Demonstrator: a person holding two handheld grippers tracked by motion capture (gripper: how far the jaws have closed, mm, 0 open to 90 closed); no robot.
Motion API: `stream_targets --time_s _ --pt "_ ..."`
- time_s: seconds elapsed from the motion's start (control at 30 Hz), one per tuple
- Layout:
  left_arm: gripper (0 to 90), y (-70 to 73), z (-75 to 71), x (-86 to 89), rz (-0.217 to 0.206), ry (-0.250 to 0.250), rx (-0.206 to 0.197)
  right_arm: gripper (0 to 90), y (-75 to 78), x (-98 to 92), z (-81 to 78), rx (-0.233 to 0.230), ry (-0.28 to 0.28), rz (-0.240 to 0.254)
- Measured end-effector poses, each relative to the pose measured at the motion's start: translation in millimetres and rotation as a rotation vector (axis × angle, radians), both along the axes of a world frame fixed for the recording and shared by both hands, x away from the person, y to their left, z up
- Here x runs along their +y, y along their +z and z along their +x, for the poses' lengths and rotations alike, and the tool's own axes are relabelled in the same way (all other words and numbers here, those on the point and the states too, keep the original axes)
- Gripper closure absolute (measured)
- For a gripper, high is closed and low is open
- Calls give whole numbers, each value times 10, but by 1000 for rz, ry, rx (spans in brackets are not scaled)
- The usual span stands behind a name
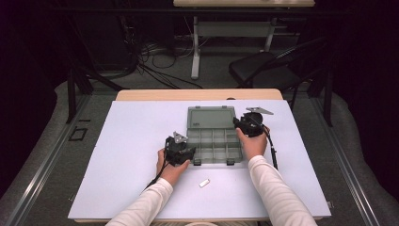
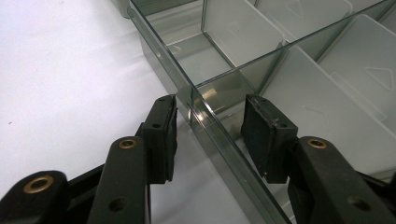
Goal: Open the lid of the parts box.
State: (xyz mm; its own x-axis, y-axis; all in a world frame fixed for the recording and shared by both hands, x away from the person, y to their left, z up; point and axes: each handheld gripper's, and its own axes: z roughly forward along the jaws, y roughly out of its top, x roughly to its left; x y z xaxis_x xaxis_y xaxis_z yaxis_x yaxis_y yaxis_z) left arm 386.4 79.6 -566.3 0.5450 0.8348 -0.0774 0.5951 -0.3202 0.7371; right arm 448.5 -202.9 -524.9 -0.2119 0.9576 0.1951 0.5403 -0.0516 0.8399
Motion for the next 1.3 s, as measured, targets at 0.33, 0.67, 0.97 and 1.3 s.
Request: stream_targets --time_s 0.33,0.67,0.97,1.3 --pt "551 1 -1 0 0 2 0 466 118 -76 -418 -29 73 -23" --pt "549 0 -1 0 -3 3 1 432 150 -122 -573 -77 99 -62" --pt "490 12 -7 -2 5 -22 5 435 151 -113 -614 -105 115 -94" --pt "425 236 -102 90 -41 -32 -49 434 198 -109 -655 -147 155 -87"
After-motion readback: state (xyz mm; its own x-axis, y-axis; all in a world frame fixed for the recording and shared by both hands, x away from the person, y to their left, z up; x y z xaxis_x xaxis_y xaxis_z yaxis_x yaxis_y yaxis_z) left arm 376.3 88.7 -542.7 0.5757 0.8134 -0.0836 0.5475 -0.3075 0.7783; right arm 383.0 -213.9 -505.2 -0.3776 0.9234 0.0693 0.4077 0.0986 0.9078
